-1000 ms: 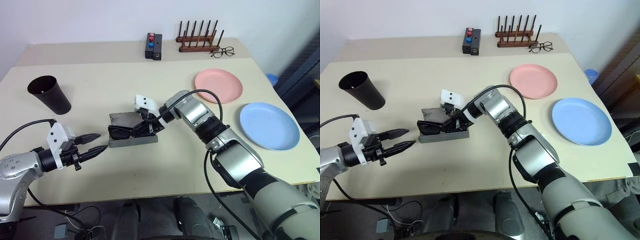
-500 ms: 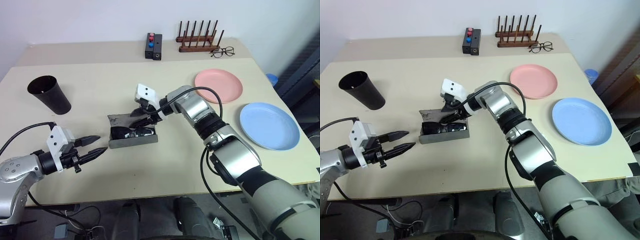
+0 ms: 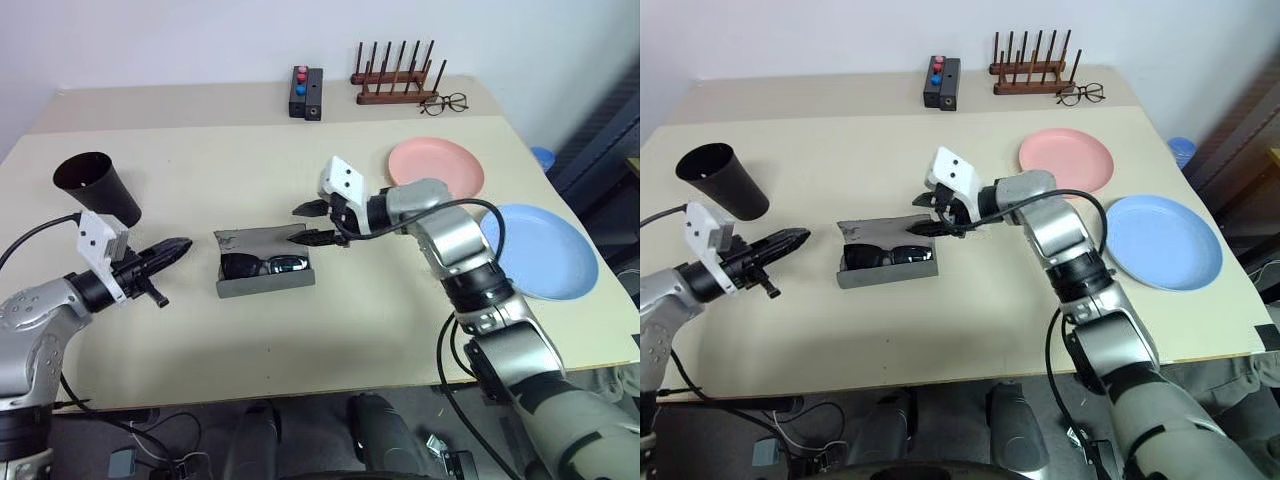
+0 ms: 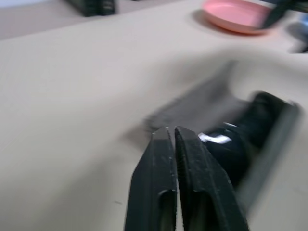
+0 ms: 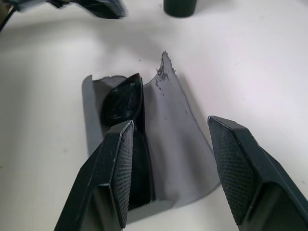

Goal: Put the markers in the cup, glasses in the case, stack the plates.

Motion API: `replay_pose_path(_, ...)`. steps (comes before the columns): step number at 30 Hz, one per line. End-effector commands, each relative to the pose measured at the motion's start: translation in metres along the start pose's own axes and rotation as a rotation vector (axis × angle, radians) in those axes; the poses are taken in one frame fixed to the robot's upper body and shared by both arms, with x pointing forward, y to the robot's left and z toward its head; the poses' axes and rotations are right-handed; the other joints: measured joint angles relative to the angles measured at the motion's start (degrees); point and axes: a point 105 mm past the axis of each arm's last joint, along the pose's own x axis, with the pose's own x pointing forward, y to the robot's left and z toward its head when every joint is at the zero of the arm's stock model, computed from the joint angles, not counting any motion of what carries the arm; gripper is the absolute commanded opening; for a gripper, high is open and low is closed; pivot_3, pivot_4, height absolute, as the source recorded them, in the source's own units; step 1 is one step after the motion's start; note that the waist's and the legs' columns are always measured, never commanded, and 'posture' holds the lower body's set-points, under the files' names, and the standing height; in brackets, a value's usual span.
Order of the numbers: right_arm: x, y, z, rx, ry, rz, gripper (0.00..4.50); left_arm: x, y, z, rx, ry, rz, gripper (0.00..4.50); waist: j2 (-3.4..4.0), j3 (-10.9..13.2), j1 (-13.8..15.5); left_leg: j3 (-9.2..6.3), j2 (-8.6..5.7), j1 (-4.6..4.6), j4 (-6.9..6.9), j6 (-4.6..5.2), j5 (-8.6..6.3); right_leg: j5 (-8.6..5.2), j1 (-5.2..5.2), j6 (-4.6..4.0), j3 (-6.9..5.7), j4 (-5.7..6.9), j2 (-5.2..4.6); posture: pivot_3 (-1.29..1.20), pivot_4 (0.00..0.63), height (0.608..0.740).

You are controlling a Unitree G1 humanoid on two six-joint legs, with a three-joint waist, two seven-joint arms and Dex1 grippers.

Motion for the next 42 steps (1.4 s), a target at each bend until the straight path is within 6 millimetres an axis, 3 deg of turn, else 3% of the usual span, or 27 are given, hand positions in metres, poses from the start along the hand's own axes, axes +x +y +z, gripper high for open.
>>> replay_pose_path(1,-0.003,0.013,0.016,-0.020,-0.053,-0.011,2.49,0.025,0.016,0.011,0.036,-0.008,0.060,0.03,-0.02,0.0,0.3,-0.01,0.00,0.01,0.01,0.00,0.00,0.00,0.01,0.00,0.00,0.02,0.01,0.00,0.150,0.740)
replay_pose_path(10,-0.005,0.030,0.010,0.043,-0.057,-0.037,2.49,0.103,0.003,0.031,0.187,0.106,-0.071,0.03,-0.04,0.0,1.4,-0.03,-0.02,0.00,0.13,-0.01,0.01,0.01,0.10,0.02,-0.02,-0.03,0.02,0.00,0.150,0.740)
replay_pose_path(16,-0.014,0.041,0.008,0.015,-0.057,-0.029,2.49,0.123,-0.012,0.022,0.237,0.276,-0.213,0.03,-0.03,0.0,1.2,-0.03,-0.02,0.00,0.09,-0.01,0.01,0.00,0.08,0.04,-0.01,-0.02,0.03,0.00,0.150,0.740)
replay_pose_path(20,-0.021,0.044,0.007,-0.017,-0.057,-0.035,2.49,0.122,-0.027,0.020,0.235,0.321,-0.334,0.03,-0.03,0.0,1.3,-0.03,-0.02,-0.01,0.06,-0.01,0.01,-0.01,0.06,0.06,-0.01,-0.02,0.04,0.00,0.150,0.740)
replay_pose_path(32,-0.025,0.048,0.018,0.006,-0.118,-0.031,2.49,0.091,-0.061,0.020,0.228,0.336,-0.584,0.03,-0.03,0.0,1.3,-0.04,-0.01,-0.02,0.08,-0.01,0.01,-0.02,0.07,0.05,-0.01,-0.03,0.03,0.00,0.150,0.740)
replay_pose_path(39,-0.026,0.044,0.019,0.010,-0.119,-0.037,2.49,0.072,-0.075,-0.008,0.276,0.412,-0.617,0.03,-0.05,0.0,1.4,-0.05,-0.01,-0.01,0.09,-0.01,0.01,-0.02,0.08,0.04,0.00,-0.02,0.03,0.00,0.150,0.740)
replay_pose_path(42,-0.028,0.037,0.018,0.013,-0.112,-0.067,2.49,0.067,-0.079,-0.011,0.297,0.390,-0.619,0.03,-0.04,0.0,1.4,-0.04,-0.01,-0.01,0.09,0.00,0.01,-0.03,0.09,0.03,-0.01,-0.03,0.02,0.00,0.150,0.740)
